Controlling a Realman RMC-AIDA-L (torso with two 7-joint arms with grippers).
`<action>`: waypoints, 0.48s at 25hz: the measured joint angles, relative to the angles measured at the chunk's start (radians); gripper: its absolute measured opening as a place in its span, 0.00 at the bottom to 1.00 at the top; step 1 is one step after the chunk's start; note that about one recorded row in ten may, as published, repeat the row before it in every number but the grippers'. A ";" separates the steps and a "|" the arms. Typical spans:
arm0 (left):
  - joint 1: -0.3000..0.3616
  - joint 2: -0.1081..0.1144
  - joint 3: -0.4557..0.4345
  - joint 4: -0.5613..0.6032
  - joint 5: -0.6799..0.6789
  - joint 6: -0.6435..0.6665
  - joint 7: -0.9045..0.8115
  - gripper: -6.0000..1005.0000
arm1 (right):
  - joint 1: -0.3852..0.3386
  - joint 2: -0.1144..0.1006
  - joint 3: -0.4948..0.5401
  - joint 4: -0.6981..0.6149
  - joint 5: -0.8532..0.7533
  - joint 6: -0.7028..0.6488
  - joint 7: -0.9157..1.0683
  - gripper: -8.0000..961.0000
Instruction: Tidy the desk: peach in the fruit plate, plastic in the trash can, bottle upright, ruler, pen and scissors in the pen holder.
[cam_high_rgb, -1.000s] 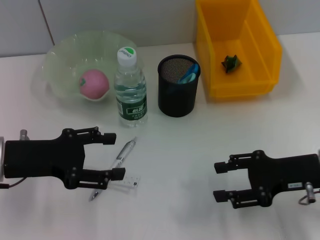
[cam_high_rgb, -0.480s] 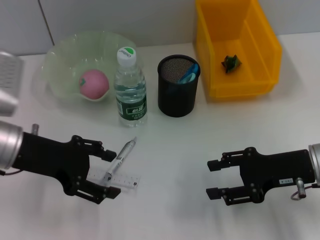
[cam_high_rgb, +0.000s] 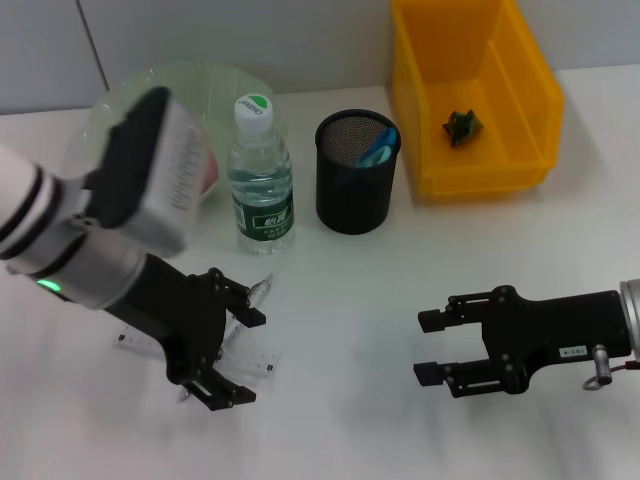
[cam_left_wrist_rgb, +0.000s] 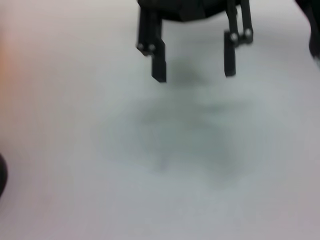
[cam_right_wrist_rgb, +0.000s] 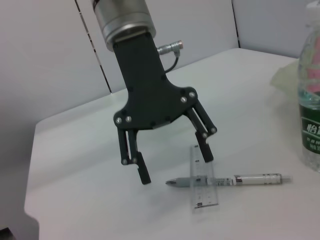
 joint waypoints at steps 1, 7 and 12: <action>0.000 0.000 0.000 0.000 0.000 0.000 0.000 0.78 | 0.000 0.000 0.000 0.000 0.000 0.000 0.000 0.71; -0.078 -0.006 0.089 -0.046 0.036 -0.034 -0.008 0.78 | -0.005 -0.001 0.001 -0.006 0.002 0.000 0.005 0.71; -0.116 -0.008 0.165 -0.080 0.046 -0.092 -0.019 0.78 | -0.009 0.002 0.002 -0.021 0.002 -0.006 0.005 0.71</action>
